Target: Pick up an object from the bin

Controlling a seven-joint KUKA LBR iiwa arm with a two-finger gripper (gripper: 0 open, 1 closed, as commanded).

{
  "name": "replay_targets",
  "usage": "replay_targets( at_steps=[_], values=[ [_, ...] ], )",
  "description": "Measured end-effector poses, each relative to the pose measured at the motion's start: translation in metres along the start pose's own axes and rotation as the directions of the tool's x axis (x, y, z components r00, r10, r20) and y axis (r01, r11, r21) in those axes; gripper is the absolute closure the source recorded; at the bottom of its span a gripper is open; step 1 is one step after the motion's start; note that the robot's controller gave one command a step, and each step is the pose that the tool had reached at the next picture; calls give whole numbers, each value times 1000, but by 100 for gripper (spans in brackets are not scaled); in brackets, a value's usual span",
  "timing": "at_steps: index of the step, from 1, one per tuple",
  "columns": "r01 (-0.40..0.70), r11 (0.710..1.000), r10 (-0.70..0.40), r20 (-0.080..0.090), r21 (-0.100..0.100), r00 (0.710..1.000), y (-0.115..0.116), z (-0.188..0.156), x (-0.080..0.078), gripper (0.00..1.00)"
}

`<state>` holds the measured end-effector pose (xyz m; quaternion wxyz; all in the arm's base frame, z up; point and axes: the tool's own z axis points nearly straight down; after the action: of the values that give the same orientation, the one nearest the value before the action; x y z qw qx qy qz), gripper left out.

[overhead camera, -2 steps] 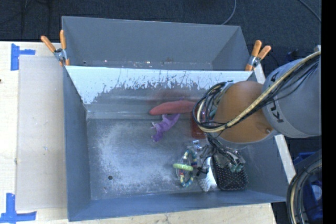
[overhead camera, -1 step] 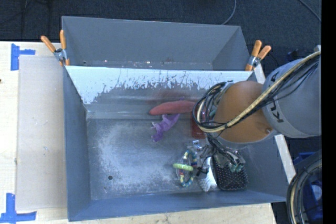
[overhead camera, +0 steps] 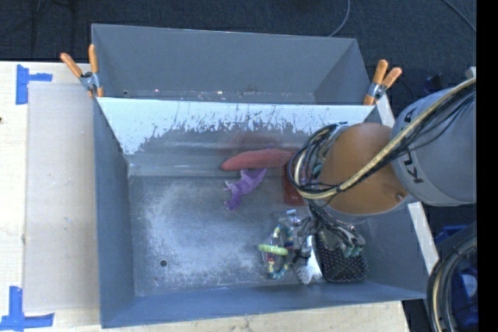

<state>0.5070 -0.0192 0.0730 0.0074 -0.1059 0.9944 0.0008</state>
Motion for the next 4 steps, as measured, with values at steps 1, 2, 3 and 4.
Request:
replay_targets(
  at_steps=[1,2,3,4],
  values=[
    [35,999,-35,3,1,999,-1,-5,13,100],
    [22,1000,-22,-6,-2,1000,-8,-49,11,100],
    [18,1000,-18,5,1,1000,-9,-55,15,100],
    [0,1000,0,-12,-5,1000,-15,-94,15,100]
  ],
)
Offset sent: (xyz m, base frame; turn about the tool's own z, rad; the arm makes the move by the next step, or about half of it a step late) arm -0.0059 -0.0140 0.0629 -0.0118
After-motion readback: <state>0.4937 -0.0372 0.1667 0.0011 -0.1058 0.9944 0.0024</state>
